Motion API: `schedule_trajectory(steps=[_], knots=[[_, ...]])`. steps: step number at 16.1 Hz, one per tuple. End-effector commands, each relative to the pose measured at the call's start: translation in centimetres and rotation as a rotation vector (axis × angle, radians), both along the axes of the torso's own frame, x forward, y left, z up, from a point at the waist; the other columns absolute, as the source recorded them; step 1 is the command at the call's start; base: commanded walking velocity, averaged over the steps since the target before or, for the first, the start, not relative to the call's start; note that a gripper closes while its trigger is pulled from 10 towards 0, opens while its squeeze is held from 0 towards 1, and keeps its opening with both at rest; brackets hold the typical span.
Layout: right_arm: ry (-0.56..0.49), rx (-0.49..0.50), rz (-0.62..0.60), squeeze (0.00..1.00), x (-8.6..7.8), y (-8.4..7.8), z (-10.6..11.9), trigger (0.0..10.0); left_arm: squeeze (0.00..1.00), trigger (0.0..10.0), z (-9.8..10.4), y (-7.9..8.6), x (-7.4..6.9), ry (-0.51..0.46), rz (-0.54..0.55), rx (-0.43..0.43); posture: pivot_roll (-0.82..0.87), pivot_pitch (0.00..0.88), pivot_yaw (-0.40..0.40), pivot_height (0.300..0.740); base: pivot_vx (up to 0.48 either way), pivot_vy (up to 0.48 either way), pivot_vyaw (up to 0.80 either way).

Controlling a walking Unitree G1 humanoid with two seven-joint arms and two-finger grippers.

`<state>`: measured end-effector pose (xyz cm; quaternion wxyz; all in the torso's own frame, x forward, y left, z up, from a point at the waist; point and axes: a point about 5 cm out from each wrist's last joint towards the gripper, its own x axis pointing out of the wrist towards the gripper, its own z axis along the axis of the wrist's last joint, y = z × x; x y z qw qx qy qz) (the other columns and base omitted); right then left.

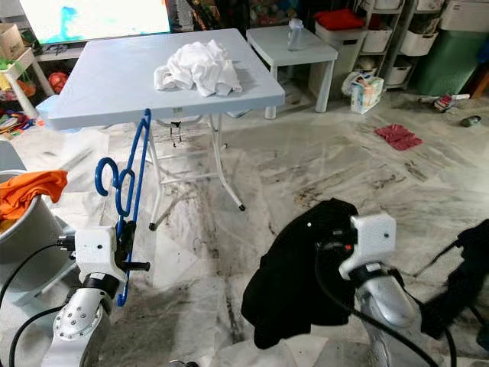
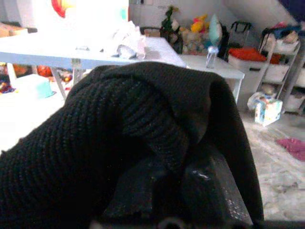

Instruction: Hang hanger

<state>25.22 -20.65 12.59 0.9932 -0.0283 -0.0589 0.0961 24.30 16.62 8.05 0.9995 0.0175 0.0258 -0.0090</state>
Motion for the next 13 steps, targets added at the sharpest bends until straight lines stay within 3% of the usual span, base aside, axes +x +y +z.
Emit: schedule_trajectory(steps=[1,4,5,6,11,13], knots=[[-0.068,0.005,-0.001,0.00,0.6,0.4,1.8,0.0,0.00,10.0,0.7,-0.2,0.2,-0.015,-0.013,-0.003,0.00,0.000,0.016,0.740,0.000,0.000,0.00],[-0.069,0.005,0.004,0.00,0.8,0.9,2.0,0.0,0.00,10.0,0.7,-0.4,0.2,-0.007,-0.021,-0.005,0.01,0.000,0.010,0.740,0.000,0.000,0.00],[-0.056,0.007,0.001,0.00,0.8,0.9,2.0,8.1,0.00,10.0,0.7,-0.5,0.1,-0.005,-0.025,-0.011,0.01,0.000,0.006,0.740,0.000,0.000,0.00],[-0.053,0.007,-0.001,0.00,0.8,1.0,1.9,10.0,0.00,10.0,0.7,-0.5,0.1,-0.002,-0.027,-0.012,0.01,0.000,0.006,0.740,0.000,0.000,0.00],[-0.051,0.026,-0.032,0.00,1.4,1.2,2.2,10.0,0.00,10.0,0.6,-0.7,0.2,0.010,-0.044,-0.024,0.01,0.000,0.012,0.740,0.106,0.000,0.00],[0.015,0.068,-0.091,0.00,1.7,1.0,1.7,10.0,0.00,10.0,0.6,-0.6,0.2,0.014,-0.042,-0.028,0.01,0.001,0.013,0.740,0.285,0.000,0.00]])
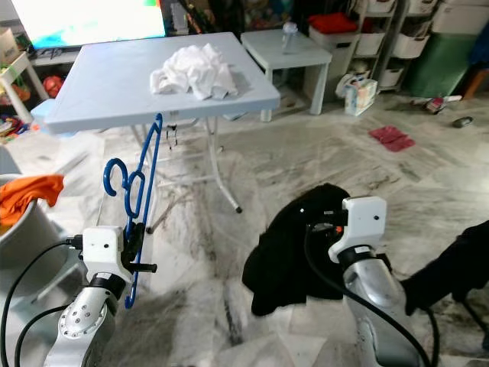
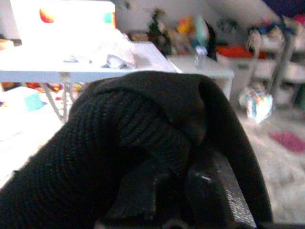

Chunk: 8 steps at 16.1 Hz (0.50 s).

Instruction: Hang hanger

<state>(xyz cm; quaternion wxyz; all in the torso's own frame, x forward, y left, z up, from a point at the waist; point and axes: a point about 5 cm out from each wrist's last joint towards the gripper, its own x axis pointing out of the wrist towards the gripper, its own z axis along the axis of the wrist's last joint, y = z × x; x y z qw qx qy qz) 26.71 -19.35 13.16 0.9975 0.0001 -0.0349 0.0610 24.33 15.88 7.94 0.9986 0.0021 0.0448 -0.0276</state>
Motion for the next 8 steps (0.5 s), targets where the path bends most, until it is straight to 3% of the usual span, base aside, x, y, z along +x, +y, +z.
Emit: schedule_trajectory(steps=[1,2,4,5,6,8], knots=[[-0.012,0.017,-0.024,0.00,0.4,-0.3,1.0,10.0,0.00,10.0,0.7,0.1,0.2,-0.024,-0.005,0.003,0.00,0.003,0.016,0.740,0.289,0.000,0.00],[-0.020,0.035,-0.010,0.00,0.5,-0.1,1.2,10.0,0.00,10.0,0.7,0.1,0.2,-0.023,-0.007,0.002,0.00,0.003,0.017,0.740,0.292,0.000,0.00],[-0.041,-0.018,0.023,0.00,0.5,0.2,1.4,10.0,0.00,10.0,0.7,0.1,0.3,-0.020,-0.009,0.002,0.00,0.002,0.018,0.740,0.300,0.000,0.00],[0.004,0.025,0.051,0.00,0.4,0.4,0.9,10.0,0.00,10.0,0.7,0.1,0.3,-0.021,-0.011,0.002,0.00,0.000,0.019,0.740,0.300,0.000,0.00],[0.005,-0.028,0.005,0.00,0.5,0.1,0.6,10.0,0.00,10.0,0.6,0.2,0.4,-0.018,-0.011,0.006,0.00,0.000,0.020,0.740,0.296,0.000,0.00],[0.043,-0.001,-0.011,0.00,0.4,0.1,0.2,10.0,0.00,10.0,0.6,0.2,0.4,-0.017,-0.010,0.006,0.00,0.000,0.020,0.740,0.296,0.000,0.00]])
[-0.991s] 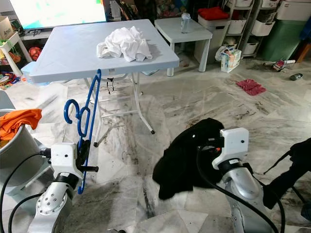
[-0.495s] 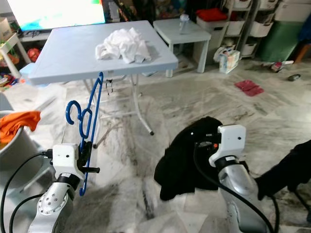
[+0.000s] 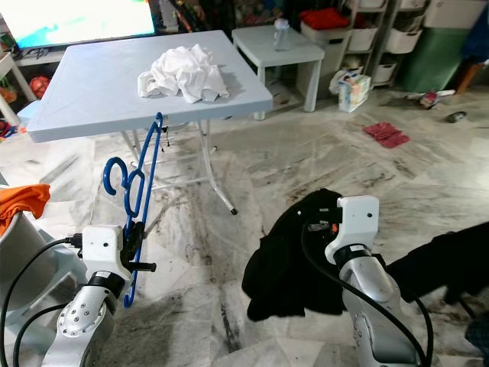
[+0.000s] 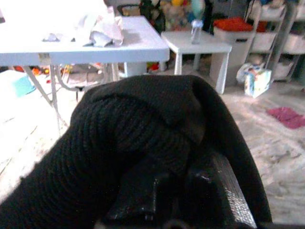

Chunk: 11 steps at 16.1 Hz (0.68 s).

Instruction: Hang hanger

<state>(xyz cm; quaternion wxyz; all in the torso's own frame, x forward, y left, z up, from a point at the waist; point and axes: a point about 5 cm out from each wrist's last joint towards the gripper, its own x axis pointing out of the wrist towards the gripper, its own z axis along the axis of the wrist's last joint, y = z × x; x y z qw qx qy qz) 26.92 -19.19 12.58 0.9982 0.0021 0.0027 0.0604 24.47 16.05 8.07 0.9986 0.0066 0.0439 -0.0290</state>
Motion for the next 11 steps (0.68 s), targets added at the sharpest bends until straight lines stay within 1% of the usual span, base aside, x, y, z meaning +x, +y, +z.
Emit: schedule_trajectory(steps=[1,2,3,4,5,8,9,11], knots=[[-0.047,0.026,0.023,0.00,-0.01,0.13,0.94,10.0,0.00,10.0,0.36,0.11,0.22,-0.012,-0.007,-0.001,0.00,0.000,0.020,0.740,0.296,0.000,0.00],[-0.058,-0.001,0.015,0.00,-0.04,0.09,1.07,10.0,0.00,10.0,0.31,0.16,0.22,-0.010,-0.006,0.000,0.00,0.000,0.018,0.740,0.296,0.000,0.00],[-0.060,-0.001,0.025,0.00,0.01,0.16,1.12,10.0,0.00,10.0,0.27,0.17,0.24,-0.010,-0.004,0.000,0.00,0.000,0.018,0.740,0.296,0.000,0.80],[-0.068,-0.030,0.038,0.00,0.07,0.20,1.23,10.0,0.00,10.0,0.20,0.21,0.27,-0.007,0.000,0.004,0.00,0.000,0.018,0.740,0.292,0.000,0.80],[-0.068,-0.034,0.038,0.00,0.09,0.19,1.24,10.0,0.00,10.0,0.18,0.21,0.28,-0.007,0.000,0.005,0.00,0.000,0.015,0.740,0.292,0.000,0.80],[-0.067,-0.001,0.038,0.00,0.24,0.09,1.30,10.0,0.00,10.0,0.09,0.22,0.30,-0.004,0.001,0.008,0.00,0.000,0.011,0.740,0.285,0.000,0.80],[-0.067,0.022,0.038,0.00,0.26,0.09,1.25,10.0,0.00,10.0,0.02,0.26,0.30,-0.001,0.002,0.008,0.01,0.000,0.012,0.740,0.289,0.000,0.00],[-0.072,0.035,0.034,0.00,0.33,0.12,1.21,10.0,0.00,10.0,-0.02,0.40,0.28,0.002,0.005,0.010,0.01,0.000,0.013,0.740,0.283,0.000,0.00]])
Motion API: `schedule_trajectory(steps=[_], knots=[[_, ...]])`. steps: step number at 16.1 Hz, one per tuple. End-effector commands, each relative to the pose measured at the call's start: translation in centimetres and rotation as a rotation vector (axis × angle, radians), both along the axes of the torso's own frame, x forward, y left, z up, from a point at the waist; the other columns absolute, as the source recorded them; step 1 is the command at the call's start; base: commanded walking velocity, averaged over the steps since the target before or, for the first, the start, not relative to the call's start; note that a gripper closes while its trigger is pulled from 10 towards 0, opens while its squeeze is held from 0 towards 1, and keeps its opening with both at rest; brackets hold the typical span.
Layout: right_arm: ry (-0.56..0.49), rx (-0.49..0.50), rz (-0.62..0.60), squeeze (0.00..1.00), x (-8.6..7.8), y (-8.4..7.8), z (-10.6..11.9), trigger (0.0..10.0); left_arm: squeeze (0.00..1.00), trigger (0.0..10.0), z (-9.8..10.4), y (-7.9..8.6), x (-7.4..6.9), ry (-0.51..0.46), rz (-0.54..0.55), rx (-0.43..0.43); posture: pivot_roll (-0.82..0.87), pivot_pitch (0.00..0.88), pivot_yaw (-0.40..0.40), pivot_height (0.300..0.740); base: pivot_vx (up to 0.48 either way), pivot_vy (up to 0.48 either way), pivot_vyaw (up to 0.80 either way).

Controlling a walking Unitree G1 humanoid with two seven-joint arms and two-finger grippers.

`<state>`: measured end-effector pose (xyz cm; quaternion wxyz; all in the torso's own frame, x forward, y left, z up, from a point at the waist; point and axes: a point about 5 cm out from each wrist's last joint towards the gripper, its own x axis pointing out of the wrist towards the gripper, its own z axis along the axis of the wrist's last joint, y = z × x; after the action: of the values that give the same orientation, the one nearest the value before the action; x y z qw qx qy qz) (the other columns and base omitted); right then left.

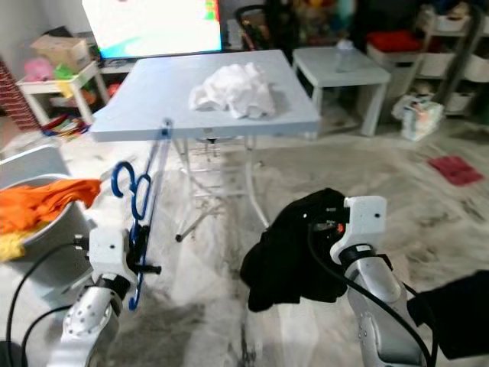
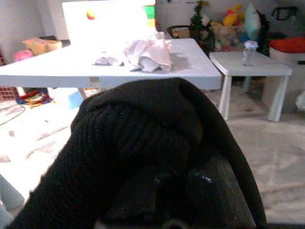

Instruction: Hang hanger

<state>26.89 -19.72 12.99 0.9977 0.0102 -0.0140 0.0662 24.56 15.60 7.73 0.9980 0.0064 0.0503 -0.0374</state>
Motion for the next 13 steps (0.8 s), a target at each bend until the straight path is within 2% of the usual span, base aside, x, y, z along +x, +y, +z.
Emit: schedule_trajectory(steps=[1,13], knots=[[-0.040,0.017,0.024,0.00,0.37,0.70,0.78,10.0,0.00,10.0,0.31,0.89,0.19,-0.010,0.023,0.011,0.01,0.000,0.013,0.740,0.289,0.000,0.00],[-0.048,0.003,0.064,0.00,0.33,1.43,0.76,10.0,0.00,10.0,-0.12,0.31,-0.17,0.005,0.022,-0.013,0.00,0.000,0.004,0.740,0.325,0.000,0.00]])
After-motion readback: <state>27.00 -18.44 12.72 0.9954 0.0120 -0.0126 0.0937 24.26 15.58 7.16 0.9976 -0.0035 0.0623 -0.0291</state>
